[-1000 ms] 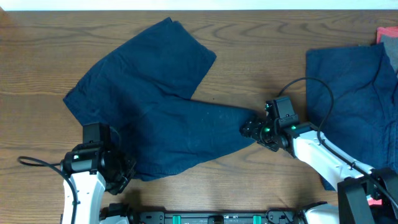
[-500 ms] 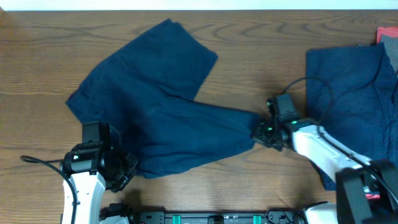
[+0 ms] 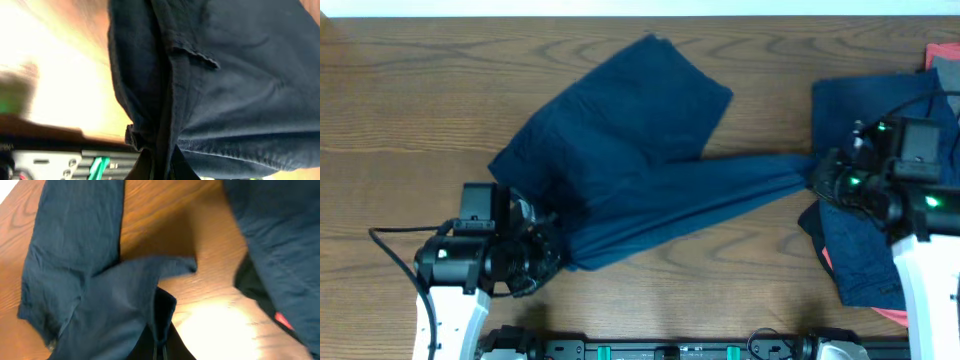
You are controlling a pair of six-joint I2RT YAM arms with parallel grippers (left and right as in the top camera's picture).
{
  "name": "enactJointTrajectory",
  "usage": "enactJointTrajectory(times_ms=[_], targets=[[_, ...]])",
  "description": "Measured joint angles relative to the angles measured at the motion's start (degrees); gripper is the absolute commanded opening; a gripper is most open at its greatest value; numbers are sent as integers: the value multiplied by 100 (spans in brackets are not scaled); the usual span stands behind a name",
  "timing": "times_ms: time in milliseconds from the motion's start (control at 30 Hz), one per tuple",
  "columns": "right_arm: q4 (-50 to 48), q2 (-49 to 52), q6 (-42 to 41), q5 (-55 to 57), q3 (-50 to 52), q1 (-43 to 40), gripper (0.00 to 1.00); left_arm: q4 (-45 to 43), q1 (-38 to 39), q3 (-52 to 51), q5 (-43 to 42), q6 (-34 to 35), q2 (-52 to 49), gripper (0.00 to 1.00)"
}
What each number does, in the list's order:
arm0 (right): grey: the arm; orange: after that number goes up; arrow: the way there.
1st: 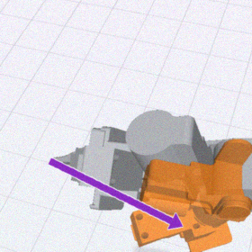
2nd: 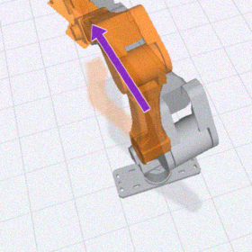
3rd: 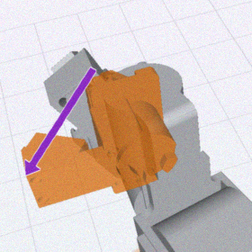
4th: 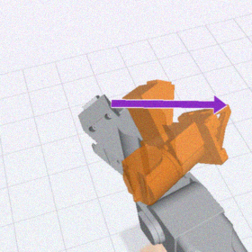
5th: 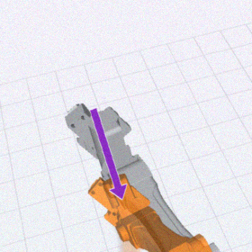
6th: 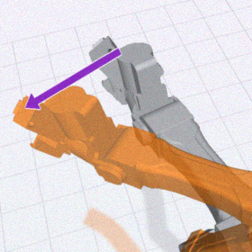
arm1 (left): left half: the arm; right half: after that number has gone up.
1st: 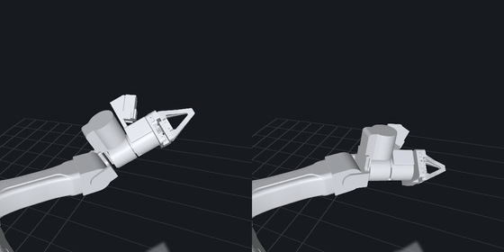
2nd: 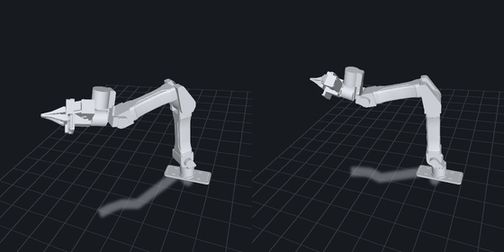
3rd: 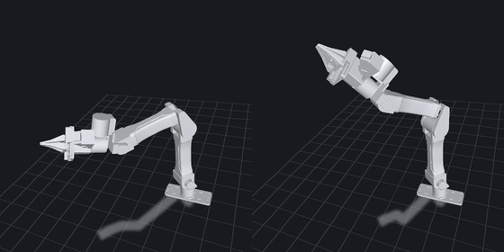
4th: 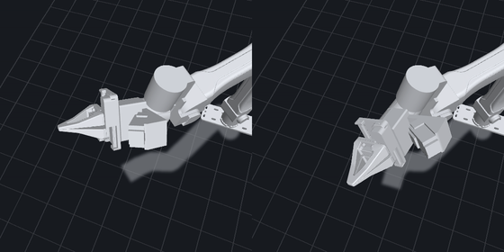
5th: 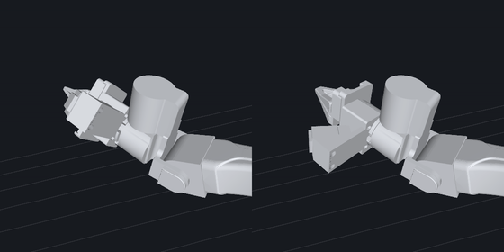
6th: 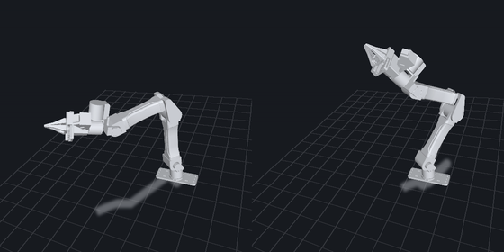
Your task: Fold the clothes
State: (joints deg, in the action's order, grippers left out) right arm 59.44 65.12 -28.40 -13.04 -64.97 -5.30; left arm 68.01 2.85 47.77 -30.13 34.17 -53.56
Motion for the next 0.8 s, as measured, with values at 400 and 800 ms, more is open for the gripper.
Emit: enactJointTrajectory(times_ms=[400, 800], targets=[[-688, -378, 831, 188, -708, 31, 1, 284, 219, 992, 350, 197, 966, 6], [-2260, 1222, 1421, 144, -741, 846, 1, -140, 214, 789, 1845, 1523, 369, 6]])
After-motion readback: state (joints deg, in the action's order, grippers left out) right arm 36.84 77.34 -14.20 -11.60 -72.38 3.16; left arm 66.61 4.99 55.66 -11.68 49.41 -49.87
